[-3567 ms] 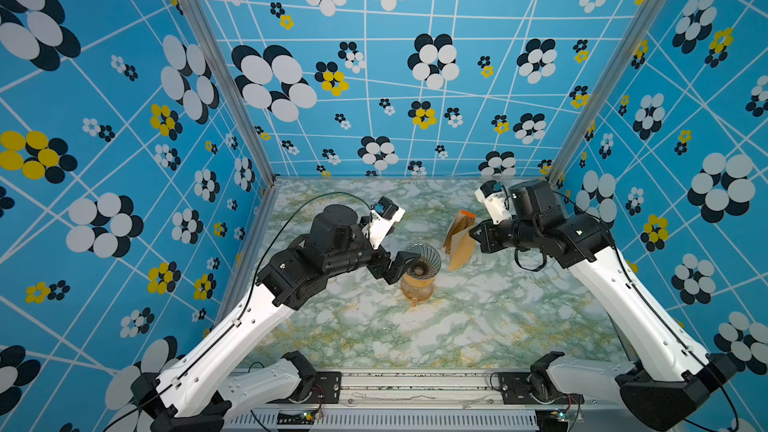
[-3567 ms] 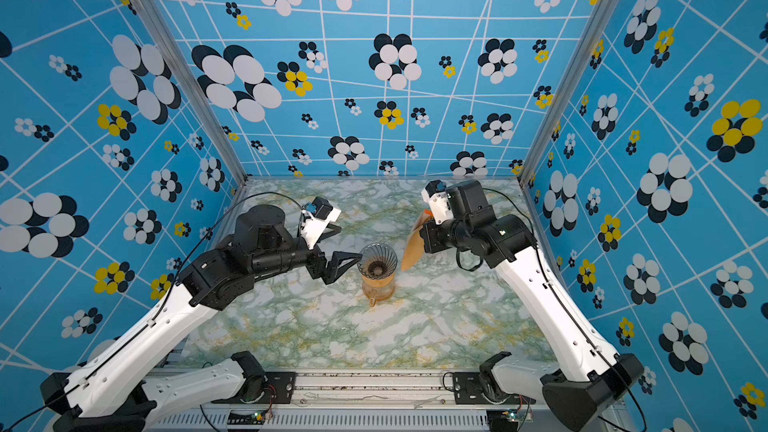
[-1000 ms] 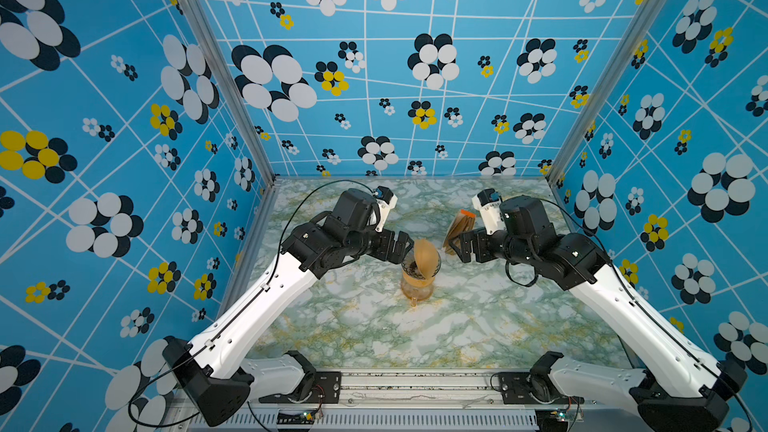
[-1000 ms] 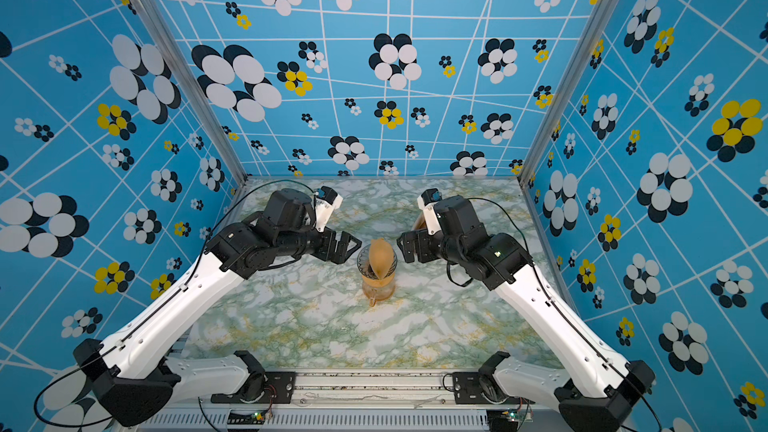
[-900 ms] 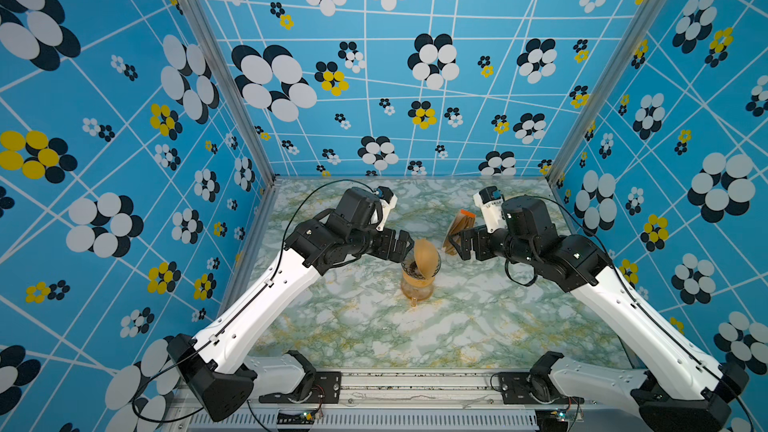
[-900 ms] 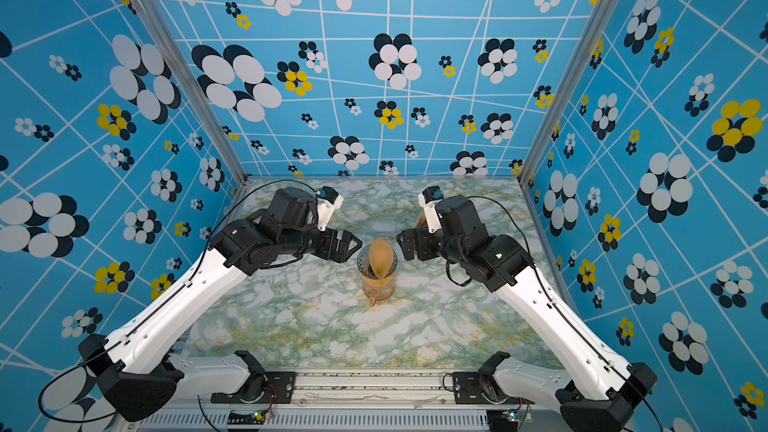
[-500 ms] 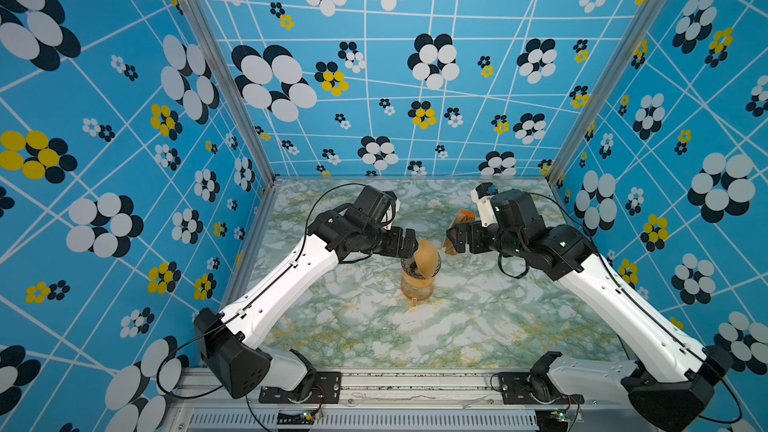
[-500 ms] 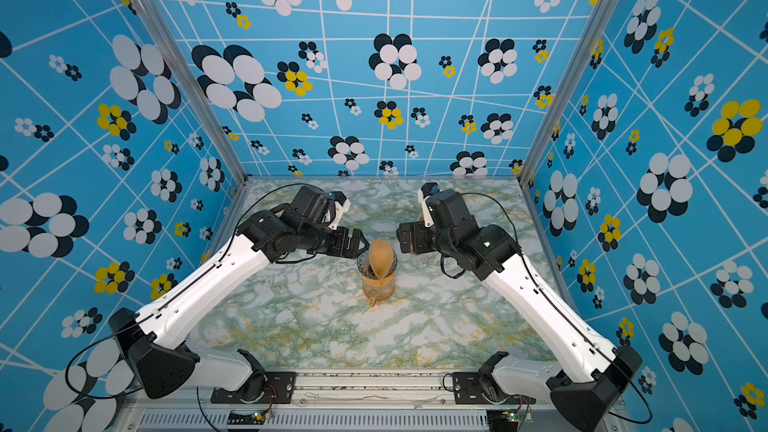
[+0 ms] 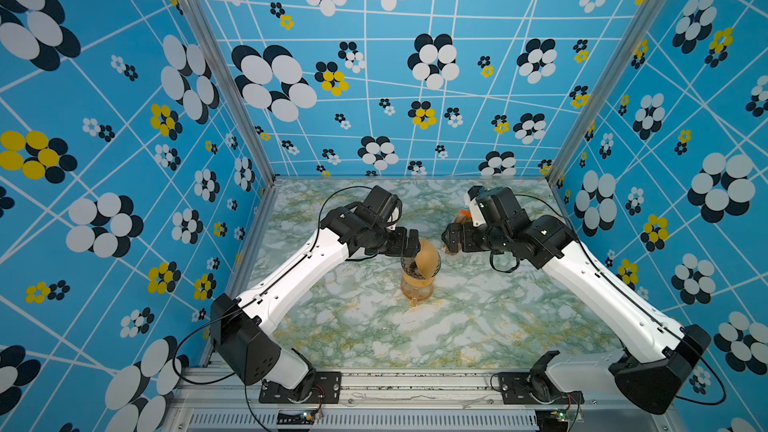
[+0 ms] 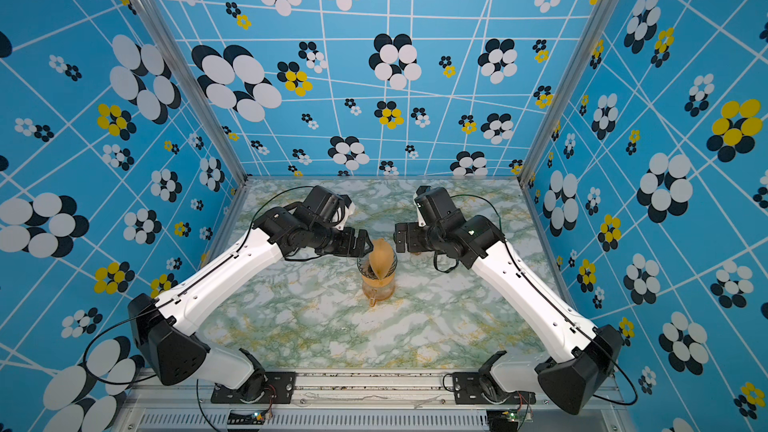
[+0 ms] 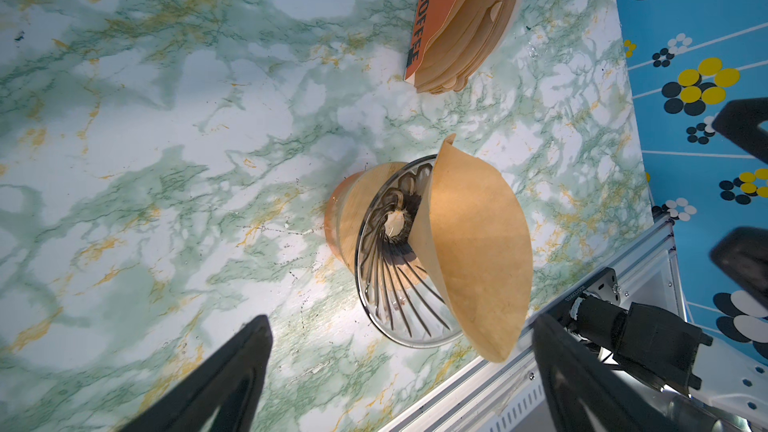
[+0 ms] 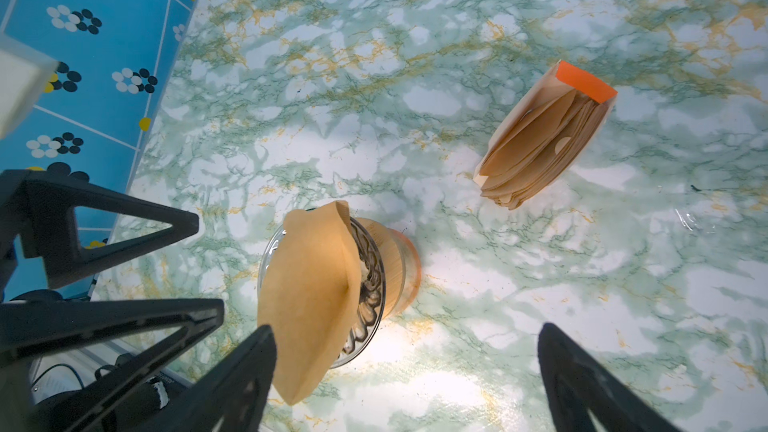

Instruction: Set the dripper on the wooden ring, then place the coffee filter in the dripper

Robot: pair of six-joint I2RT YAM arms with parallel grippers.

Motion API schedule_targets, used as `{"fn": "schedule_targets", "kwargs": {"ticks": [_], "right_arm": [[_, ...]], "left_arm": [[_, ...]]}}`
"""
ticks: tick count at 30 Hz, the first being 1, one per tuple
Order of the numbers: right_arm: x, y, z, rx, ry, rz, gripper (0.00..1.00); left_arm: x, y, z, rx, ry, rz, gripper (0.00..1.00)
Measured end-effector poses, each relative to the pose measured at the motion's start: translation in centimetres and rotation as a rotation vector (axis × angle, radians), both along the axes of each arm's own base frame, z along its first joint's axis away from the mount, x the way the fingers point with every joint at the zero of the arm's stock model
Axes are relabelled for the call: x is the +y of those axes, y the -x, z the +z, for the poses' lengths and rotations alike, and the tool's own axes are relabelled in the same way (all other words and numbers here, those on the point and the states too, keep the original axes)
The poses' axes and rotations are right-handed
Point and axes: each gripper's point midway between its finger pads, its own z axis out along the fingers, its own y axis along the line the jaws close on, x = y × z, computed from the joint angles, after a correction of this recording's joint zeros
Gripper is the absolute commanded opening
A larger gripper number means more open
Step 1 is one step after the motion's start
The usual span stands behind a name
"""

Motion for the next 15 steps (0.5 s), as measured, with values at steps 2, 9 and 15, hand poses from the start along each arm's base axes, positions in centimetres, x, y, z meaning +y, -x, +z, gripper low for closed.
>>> {"fn": "schedule_targets", "kwargs": {"ticks": [2, 9, 15], "right_arm": [[0.3, 0.0, -0.3, 0.013, -0.004, 0.009, 0.99], [1.4, -0.3, -2.5, 0.085, 0.008, 0.034, 0.99], [2.1, -0.4, -4.2, 0.138, 0.017, 0.048, 0.99]], "left_arm": [[-0.1, -0.1, -0.3, 0.007, -0.005, 0.000, 0.99], [-0.4, -0.5, -1.6, 0.034, -0.023, 0.002, 0.99], [-0.7, -0.5, -2.4, 0.050, -0.036, -0.004, 0.99]]}}
